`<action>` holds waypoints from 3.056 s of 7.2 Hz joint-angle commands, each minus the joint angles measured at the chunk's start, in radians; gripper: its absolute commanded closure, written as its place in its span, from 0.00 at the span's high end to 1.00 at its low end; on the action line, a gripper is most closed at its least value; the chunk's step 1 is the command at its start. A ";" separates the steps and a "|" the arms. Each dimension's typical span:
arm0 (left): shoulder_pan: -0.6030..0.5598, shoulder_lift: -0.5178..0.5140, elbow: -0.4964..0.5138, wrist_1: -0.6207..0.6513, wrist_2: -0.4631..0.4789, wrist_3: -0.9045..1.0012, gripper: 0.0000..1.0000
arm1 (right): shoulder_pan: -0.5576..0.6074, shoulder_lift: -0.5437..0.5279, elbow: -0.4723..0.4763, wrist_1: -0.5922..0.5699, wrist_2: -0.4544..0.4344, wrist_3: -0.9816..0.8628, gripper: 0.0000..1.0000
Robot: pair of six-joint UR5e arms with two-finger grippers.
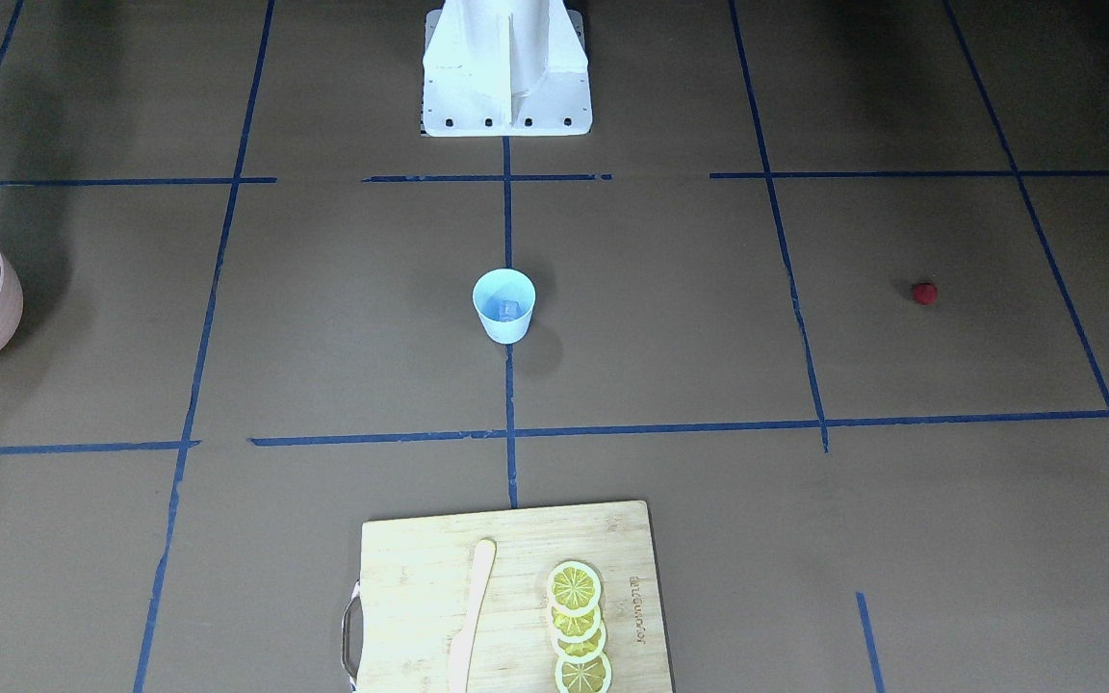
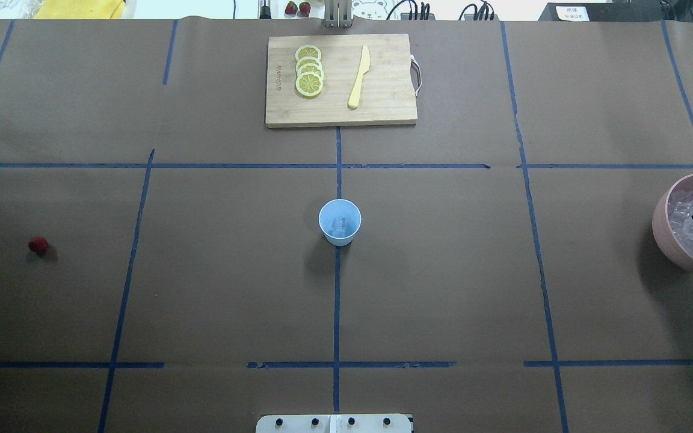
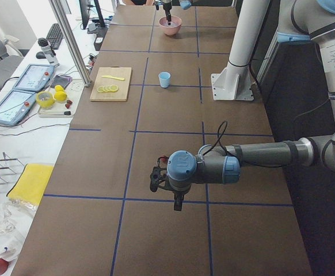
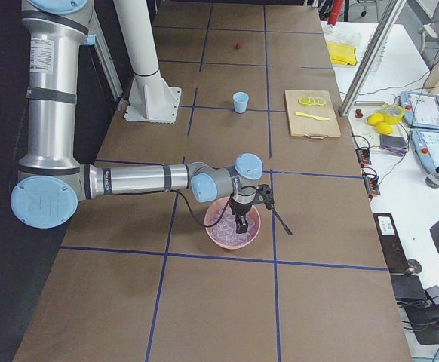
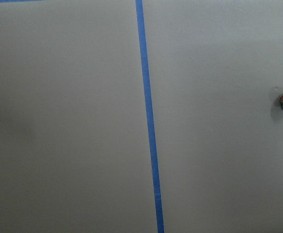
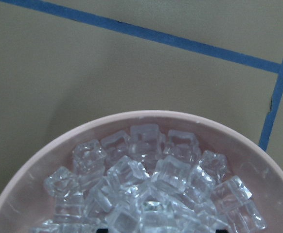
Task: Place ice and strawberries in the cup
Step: 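Grasp a third ice cube from the bowl with the right gripper, then carry the ice cube over the blue cup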
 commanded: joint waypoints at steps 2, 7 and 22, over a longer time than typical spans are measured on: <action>0.000 -0.001 -0.001 -0.001 0.000 0.000 1.00 | 0.000 0.003 -0.001 0.000 0.001 -0.002 0.43; 0.000 0.001 -0.003 -0.001 0.000 0.000 1.00 | 0.003 -0.002 0.023 0.002 0.009 -0.014 0.02; 0.000 -0.001 -0.005 -0.003 -0.028 0.000 1.00 | -0.653 0.820 -0.026 -0.037 -0.298 1.485 0.09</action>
